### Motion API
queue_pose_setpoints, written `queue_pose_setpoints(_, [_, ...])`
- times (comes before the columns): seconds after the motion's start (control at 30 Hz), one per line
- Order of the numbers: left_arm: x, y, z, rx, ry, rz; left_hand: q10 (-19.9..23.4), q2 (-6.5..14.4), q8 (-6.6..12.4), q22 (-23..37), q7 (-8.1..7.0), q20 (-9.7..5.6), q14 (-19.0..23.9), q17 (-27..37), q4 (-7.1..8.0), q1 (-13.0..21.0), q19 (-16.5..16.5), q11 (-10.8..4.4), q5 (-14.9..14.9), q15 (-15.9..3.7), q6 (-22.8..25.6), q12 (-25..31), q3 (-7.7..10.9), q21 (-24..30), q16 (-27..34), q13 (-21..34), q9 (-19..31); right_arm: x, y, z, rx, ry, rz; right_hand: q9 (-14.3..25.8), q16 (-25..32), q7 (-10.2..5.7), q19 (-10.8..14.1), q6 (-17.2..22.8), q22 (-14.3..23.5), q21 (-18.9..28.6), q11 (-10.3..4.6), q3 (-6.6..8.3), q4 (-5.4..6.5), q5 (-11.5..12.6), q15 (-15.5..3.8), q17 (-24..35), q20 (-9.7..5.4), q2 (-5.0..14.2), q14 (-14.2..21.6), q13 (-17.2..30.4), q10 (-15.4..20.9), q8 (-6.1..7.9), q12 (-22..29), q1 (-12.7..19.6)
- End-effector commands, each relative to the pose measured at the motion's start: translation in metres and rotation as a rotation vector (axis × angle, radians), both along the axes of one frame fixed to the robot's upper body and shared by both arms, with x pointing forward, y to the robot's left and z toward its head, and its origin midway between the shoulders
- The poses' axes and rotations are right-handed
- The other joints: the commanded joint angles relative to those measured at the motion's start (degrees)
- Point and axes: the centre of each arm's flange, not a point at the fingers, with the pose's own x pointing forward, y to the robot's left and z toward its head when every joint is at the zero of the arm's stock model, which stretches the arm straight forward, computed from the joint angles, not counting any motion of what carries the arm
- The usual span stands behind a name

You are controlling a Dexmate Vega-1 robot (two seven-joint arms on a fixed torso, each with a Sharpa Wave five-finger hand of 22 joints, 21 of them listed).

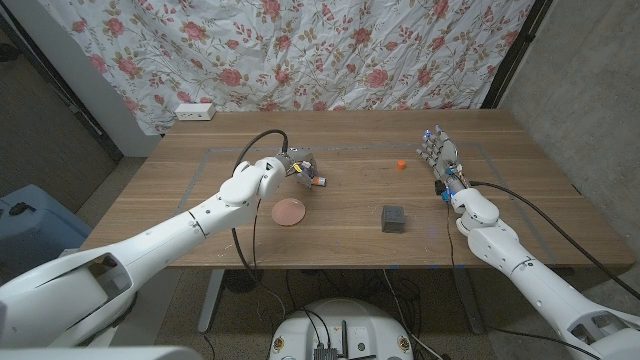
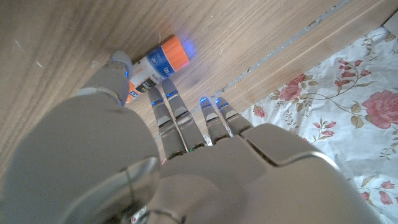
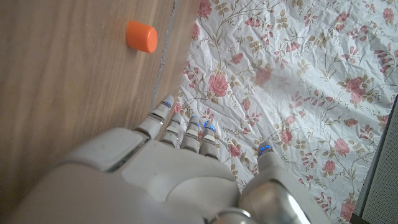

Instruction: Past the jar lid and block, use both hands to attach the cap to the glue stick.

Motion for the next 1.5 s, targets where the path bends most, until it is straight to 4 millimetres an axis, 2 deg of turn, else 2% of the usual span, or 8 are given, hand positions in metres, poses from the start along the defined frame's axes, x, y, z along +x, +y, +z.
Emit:
queue_pose_setpoints(0.03, [0.001,-0.002,-0.004,-0.024,-0.042,0.007,1.55,-0.03,0.23,0.07,-0.12,0.0,1.49,0.15,-0.21,1.41,1.34,0.02,-0.08,-6.72,1.56,-0.07,-0.53,0.34,0.3,0.07,0.33,0.001,0.001,-0.002,0.008,-0.003,-0.001,0.06,0.47,-0.09,0.02,0.54,0.21,0.29,-0.01,-0.08,-0.23,-0.25,0.17,0.06,0.2,1.01,0.37,0.2,0.23,0.34,0.56,-0.36])
queue_pose_setpoints(0.23, [0.004,-0.003,-0.006,-0.029,-0.042,-0.007,2.14,-0.07,0.14,0.06,-0.24,0.13,1.99,0.14,-0.47,2.88,1.88,-0.09,-0.01,-6.74,2.8,-0.28,-0.62,0.21,0.1,0.08,0.34,0.001,0.0,-0.001,0.013,-0.004,0.0,0.07,0.5,-0.09,0.07,0.56,0.21,0.3,-0.07,-0.1,-0.24,-0.25,0.16,0.03,0.23,1.04,0.38,0.2,0.22,0.33,0.56,-0.36])
queue_pose_setpoints(0.43, [0.005,-0.005,-0.008,-0.044,-0.054,-0.007,5.35,0.07,0.19,0.06,-0.2,0.08,4.11,0.13,-0.31,5.52,3.05,-0.16,0.1,-7.47,6.42,-0.07,-1.09,0.04,0.11,0.15,0.41,0.001,0.0,-0.001,0.017,-0.005,-0.004,0.07,0.52,-0.12,0.06,0.6,0.21,0.28,-0.07,-0.14,-0.24,-0.26,0.17,0.0,0.27,1.05,0.38,0.2,0.21,0.34,0.55,-0.38])
queue_pose_setpoints(0.83, [0.007,-0.009,-0.016,-0.031,-0.049,-0.002,7.56,0.16,0.19,0.07,0.29,-0.36,5.52,0.13,-0.1,6.69,4.24,-0.29,0.13,-7.64,9.45,-0.05,-1.8,0.03,-0.01,0.21,0.46,0.0,0.001,0.0,0.016,-0.007,-0.007,0.08,0.56,-0.11,0.13,0.7,0.22,0.29,-0.01,-0.17,-0.27,-0.26,0.16,-0.05,0.33,1.09,0.4,0.2,0.19,0.36,0.55,-0.36])
queue_pose_setpoints(1.03, [0.007,-0.009,-0.017,-0.035,-0.057,-0.004,10.44,0.83,0.04,0.07,0.12,-0.36,6.85,0.12,0.09,7.44,5.02,-0.2,0.29,-7.08,11.49,0.34,-2.14,0.03,0.06,0.32,0.51,0.0,0.001,0.0,0.016,-0.007,-0.008,0.08,0.58,-0.09,0.15,0.71,0.22,0.29,-0.07,-0.19,-0.28,-0.26,0.19,-0.08,0.34,1.1,0.42,0.21,0.23,0.35,0.56,-0.35])
queue_pose_setpoints(1.17, [0.007,-0.008,-0.018,-0.037,-0.062,0.0,11.77,1.14,-0.08,0.08,0.64,-0.45,7.59,0.12,0.22,7.51,5.43,-0.2,0.35,-7.09,12.23,0.47,-2.34,0.06,0.12,0.35,0.52,0.0,0.002,0.0,0.015,-0.007,-0.008,0.09,0.58,-0.15,0.17,0.72,0.22,0.3,-0.15,-0.2,-0.29,-0.26,0.09,-0.1,0.37,1.13,0.39,0.21,0.18,0.35,0.54,-0.35])
queue_pose_setpoints(1.37, [0.007,-0.007,-0.02,-0.025,-0.072,-0.002,14.82,2.05,0.76,0.08,1.08,-0.53,9.06,0.1,0.26,8.17,6.0,-0.28,0.55,-7.78,18.47,0.35,-2.89,-0.08,-0.1,0.41,0.42,0.0,0.003,-0.001,0.017,-0.003,-0.008,0.09,0.63,-0.12,0.17,0.76,0.22,0.28,-0.14,-0.22,-0.3,-0.26,0.1,-0.13,0.4,1.18,0.44,0.21,0.19,0.35,0.55,-0.33])
queue_pose_setpoints(1.5, [0.007,-0.007,-0.02,-0.028,-0.07,0.006,16.91,3.14,1.38,0.07,2.03,-0.53,9.72,0.08,0.42,8.38,6.38,-0.29,0.68,-7.88,22.66,0.49,-3.14,-0.1,-0.21,0.49,0.46,0.0,0.003,-0.001,0.016,-0.003,-0.009,0.09,0.66,-0.15,0.18,0.89,0.23,0.28,-0.14,-0.23,-0.29,-0.25,0.09,-0.14,0.4,1.22,0.49,0.21,0.21,0.39,0.56,-0.34])
